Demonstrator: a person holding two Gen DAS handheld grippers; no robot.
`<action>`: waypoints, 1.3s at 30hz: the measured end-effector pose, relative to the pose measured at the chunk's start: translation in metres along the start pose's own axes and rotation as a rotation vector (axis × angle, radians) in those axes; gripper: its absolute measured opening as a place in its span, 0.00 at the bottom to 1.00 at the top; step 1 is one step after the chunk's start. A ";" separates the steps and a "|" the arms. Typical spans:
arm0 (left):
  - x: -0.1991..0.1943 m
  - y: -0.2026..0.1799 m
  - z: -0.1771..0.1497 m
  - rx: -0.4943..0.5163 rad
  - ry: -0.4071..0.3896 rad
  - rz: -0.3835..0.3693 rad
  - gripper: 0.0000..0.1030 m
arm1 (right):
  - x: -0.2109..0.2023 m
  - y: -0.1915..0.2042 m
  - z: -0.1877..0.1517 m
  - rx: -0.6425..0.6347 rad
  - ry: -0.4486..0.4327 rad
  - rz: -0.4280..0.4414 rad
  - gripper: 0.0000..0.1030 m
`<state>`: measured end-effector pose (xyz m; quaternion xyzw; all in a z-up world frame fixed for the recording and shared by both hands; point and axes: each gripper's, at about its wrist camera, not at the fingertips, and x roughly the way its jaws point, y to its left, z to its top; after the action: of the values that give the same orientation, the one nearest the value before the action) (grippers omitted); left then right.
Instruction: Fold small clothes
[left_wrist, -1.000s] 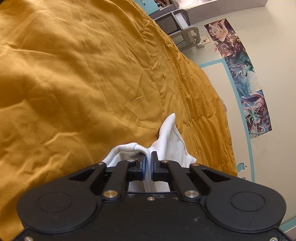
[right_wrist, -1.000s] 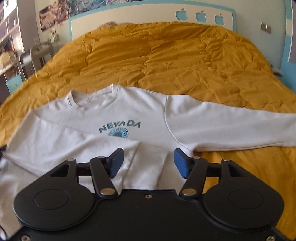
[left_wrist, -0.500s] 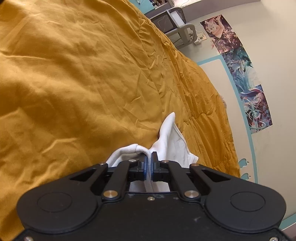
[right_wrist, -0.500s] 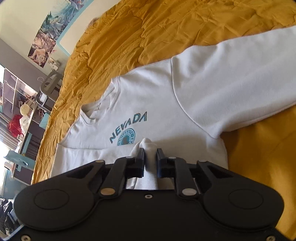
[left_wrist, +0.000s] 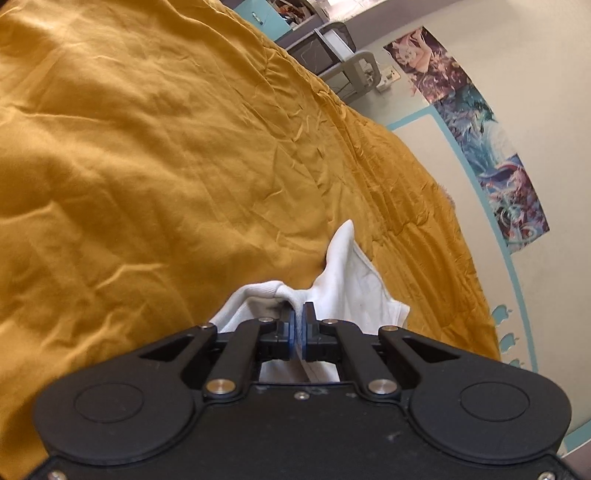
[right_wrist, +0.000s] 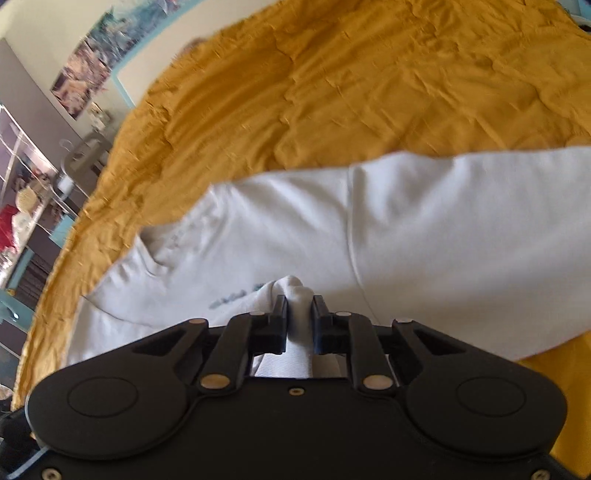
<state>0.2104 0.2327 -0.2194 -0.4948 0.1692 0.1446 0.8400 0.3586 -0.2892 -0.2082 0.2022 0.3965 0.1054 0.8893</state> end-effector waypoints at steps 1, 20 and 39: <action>0.000 -0.001 0.001 0.010 0.007 0.003 0.01 | 0.001 -0.005 -0.008 0.007 0.013 -0.032 0.22; -0.042 -0.033 -0.012 -0.011 0.093 -0.104 0.16 | -0.053 -0.009 -0.053 0.238 -0.005 0.119 0.07; 0.077 -0.094 -0.030 0.217 0.235 -0.141 0.25 | -0.028 0.047 -0.023 -0.032 -0.026 0.128 0.40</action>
<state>0.3140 0.1675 -0.1921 -0.4252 0.2460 0.0074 0.8710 0.3221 -0.2503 -0.1825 0.2141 0.3696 0.1657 0.8889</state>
